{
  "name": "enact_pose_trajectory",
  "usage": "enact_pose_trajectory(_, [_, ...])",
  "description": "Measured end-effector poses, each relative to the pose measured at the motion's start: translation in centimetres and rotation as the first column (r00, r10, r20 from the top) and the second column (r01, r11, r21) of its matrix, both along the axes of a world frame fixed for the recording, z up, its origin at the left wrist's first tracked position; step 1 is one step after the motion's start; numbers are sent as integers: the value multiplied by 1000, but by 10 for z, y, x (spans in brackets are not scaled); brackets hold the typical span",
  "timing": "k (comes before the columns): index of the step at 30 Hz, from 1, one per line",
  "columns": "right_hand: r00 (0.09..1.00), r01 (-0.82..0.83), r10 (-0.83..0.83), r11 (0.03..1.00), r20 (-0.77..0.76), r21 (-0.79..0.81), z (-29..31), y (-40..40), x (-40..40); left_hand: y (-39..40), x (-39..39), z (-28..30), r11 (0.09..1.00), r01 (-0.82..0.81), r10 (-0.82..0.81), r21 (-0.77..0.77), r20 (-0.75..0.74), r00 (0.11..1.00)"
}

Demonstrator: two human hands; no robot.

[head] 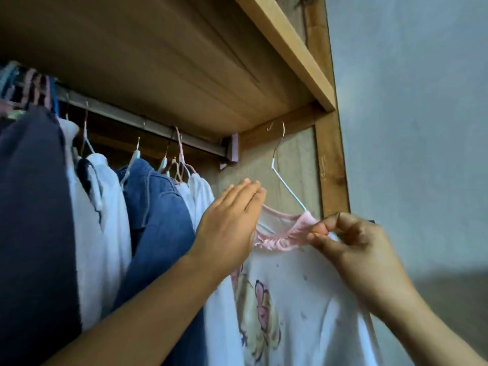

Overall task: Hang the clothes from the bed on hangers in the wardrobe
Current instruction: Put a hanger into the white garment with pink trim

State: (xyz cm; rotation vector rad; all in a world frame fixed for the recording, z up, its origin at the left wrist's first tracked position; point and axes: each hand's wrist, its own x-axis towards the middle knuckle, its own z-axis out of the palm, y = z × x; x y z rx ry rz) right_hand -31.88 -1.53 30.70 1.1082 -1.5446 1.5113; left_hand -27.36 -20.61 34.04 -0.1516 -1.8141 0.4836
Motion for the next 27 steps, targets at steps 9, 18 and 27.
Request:
enact_pose_trajectory(9, [997,44,-49,996,61,80,-50,137,79,94,-27,-38,893,219,-250,393,28,968])
enact_pose_trajectory(18, [821,431,-553,764,144,481,-105,294,151,187,1,-102,841,482,-488,245,-38,872])
enact_pose_trajectory(27, [359,690,-933,244,-30,681,-147,420,249,374,51,-185,629,707,-763,323,85,641])
